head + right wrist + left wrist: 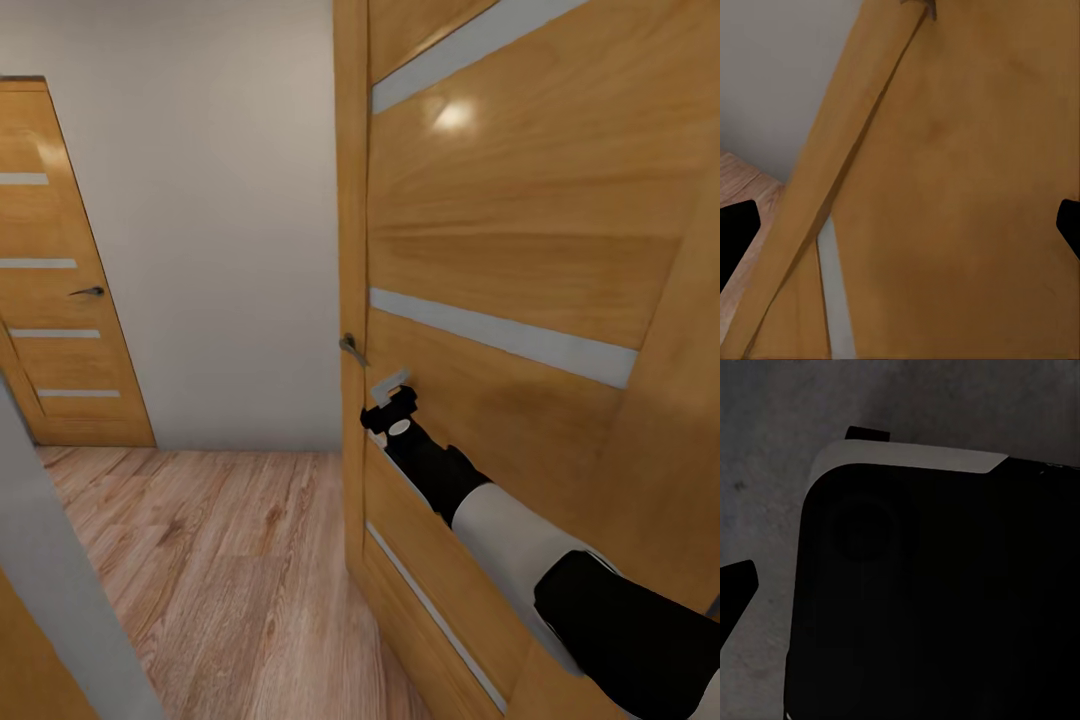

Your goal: Move the two storage containers from the living room to the garage. In the garage, place one container on the floor and stack the other container on top of it (either order is fine).

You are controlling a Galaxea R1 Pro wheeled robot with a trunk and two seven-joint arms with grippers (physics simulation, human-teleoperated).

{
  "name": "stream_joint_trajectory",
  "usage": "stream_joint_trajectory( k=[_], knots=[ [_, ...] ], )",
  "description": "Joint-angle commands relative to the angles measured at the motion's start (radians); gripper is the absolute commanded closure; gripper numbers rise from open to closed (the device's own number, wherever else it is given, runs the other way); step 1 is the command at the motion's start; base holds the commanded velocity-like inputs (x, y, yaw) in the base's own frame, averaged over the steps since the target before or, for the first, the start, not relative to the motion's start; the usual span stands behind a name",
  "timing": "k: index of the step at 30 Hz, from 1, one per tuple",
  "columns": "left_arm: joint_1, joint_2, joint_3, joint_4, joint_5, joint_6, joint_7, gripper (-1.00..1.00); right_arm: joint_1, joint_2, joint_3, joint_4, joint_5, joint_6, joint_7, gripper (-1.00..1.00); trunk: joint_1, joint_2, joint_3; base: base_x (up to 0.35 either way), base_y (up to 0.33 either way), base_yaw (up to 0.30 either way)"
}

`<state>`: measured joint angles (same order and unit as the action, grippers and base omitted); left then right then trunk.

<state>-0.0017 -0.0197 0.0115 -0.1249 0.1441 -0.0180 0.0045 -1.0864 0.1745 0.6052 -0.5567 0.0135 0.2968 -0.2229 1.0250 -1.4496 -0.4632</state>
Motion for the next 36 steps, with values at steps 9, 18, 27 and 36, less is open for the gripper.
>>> stream_joint_trajectory(
  k=[9,18,27,36],
  knots=[
    [0.000,0.001,0.001,-0.001,0.007,-0.002,0.001,-1.00,-0.001,0.000,0.000,0.138,0.005,-0.047,-0.007,-1.00,0.000,0.000,-0.001,0.029,0.000,0.000],
    [0.000,0.000,0.001,-0.001,0.008,-0.002,0.000,-1.00,-0.001,0.000,-0.002,0.139,0.004,-0.046,-0.005,-1.00,0.000,0.000,-0.001,0.034,0.000,0.036],
    [0.000,0.000,0.001,-0.001,0.008,-0.002,0.000,-1.00,-0.001,0.000,-0.004,0.139,-0.097,-0.043,-0.007,-1.00,0.000,0.000,-0.002,0.001,0.000,0.204],
    [0.000,0.001,0.001,-0.002,0.008,-0.002,0.002,-1.00,-0.001,0.000,-0.004,0.142,-0.100,-0.047,-0.028,-1.00,0.000,0.000,-0.002,0.000,0.000,0.017]
  ],
)
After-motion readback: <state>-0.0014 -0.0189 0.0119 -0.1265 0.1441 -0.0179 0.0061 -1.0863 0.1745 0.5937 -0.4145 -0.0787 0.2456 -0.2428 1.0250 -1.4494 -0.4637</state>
